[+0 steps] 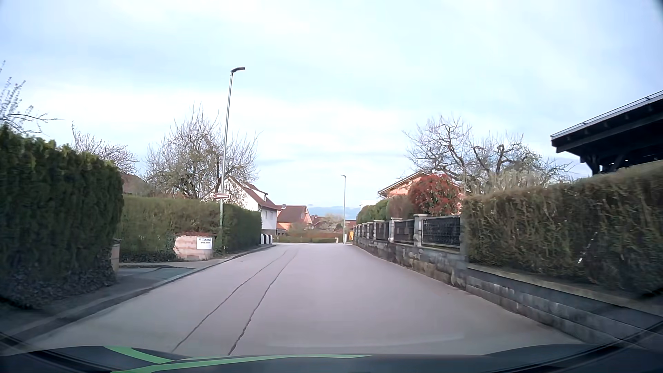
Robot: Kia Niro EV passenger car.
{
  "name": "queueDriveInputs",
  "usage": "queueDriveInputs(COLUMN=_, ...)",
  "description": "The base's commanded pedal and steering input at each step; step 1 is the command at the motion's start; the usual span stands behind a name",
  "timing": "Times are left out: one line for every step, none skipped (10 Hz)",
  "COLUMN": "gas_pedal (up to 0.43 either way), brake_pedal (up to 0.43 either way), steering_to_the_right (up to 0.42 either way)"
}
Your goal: Follow the waypoints while adhering to traffic rules and regulations
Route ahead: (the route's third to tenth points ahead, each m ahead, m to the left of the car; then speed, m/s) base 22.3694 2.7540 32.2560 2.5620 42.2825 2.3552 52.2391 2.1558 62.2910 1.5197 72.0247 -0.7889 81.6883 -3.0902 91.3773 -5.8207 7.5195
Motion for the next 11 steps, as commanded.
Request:
queueDriveInputs(gas_pedal=0.118, brake_pedal=0.0, steering_to_the_right=-0.006)
queueDriveInputs(gas_pedal=0.11, brake_pedal=0.0, steering_to_the_right=-0.006)
queueDriveInputs(gas_pedal=0.11, brake_pedal=0.0, steering_to_the_right=-0.006)
queueDriveInputs(gas_pedal=0.087, brake_pedal=0.0, steering_to_the_right=-0.005)
queueDriveInputs(gas_pedal=0.087, brake_pedal=0.0, steering_to_the_right=-0.004)
queueDriveInputs(gas_pedal=0.079, brake_pedal=0.0, steering_to_the_right=-0.003)
queueDriveInputs(gas_pedal=0.059, brake_pedal=0.0, steering_to_the_right=-0.003)
queueDriveInputs(gas_pedal=0.047, brake_pedal=0.0, steering_to_the_right=-0.003)
queueDriveInputs(gas_pedal=0.02, brake_pedal=0.0, steering_to_the_right=-0.003)
queueDriveInputs(gas_pedal=0.0, brake_pedal=0.0, steering_to_the_right=-0.002)
queueDriveInputs(gas_pedal=0.0, brake_pedal=0.0, steering_to_the_right=-0.001)
